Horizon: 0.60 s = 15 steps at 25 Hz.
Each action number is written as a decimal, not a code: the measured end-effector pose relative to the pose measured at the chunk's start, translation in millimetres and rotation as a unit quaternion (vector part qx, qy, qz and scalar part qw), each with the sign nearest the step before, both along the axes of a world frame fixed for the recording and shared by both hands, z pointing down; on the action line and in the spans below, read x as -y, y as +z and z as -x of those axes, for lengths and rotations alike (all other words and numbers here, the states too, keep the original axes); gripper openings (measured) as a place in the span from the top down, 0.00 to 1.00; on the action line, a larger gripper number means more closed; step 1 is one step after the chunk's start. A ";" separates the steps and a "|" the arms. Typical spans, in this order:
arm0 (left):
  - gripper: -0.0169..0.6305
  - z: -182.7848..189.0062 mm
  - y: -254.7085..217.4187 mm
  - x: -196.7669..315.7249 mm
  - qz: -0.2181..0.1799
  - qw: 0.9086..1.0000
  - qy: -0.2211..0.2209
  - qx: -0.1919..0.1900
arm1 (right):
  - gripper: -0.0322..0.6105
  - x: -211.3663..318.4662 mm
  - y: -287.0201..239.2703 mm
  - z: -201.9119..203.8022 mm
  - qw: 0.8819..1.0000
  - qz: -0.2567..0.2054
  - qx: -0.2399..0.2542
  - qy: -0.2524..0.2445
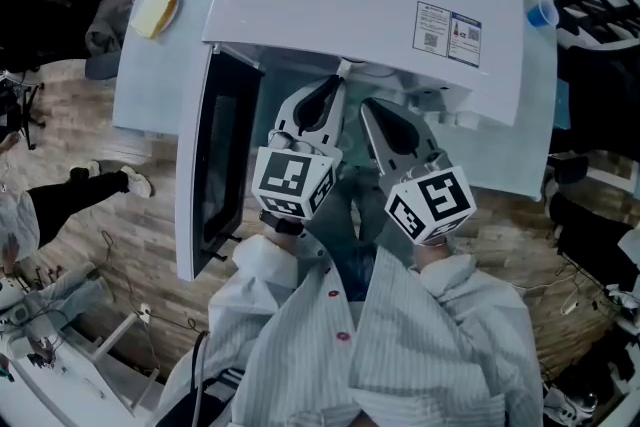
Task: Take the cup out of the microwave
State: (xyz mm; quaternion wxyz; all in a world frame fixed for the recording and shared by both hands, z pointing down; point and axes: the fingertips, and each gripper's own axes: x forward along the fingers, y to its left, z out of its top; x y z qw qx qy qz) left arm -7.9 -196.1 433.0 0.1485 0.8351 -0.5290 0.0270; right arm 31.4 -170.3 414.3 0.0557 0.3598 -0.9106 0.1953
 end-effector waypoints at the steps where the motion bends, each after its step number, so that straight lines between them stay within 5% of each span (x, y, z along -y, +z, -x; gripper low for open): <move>1: 0.95 0.8 2.2 0.9 0.000 1.000 0.000 0.000 | 0.89 0.2 1.6 -0.1 1.000 0.001 0.001 0.002; 15: 0.79 -2.2 33.9 10.4 0.014 1.000 0.028 0.005 | 0.89 0.0 18.8 -5.1 0.999 0.016 0.006 0.027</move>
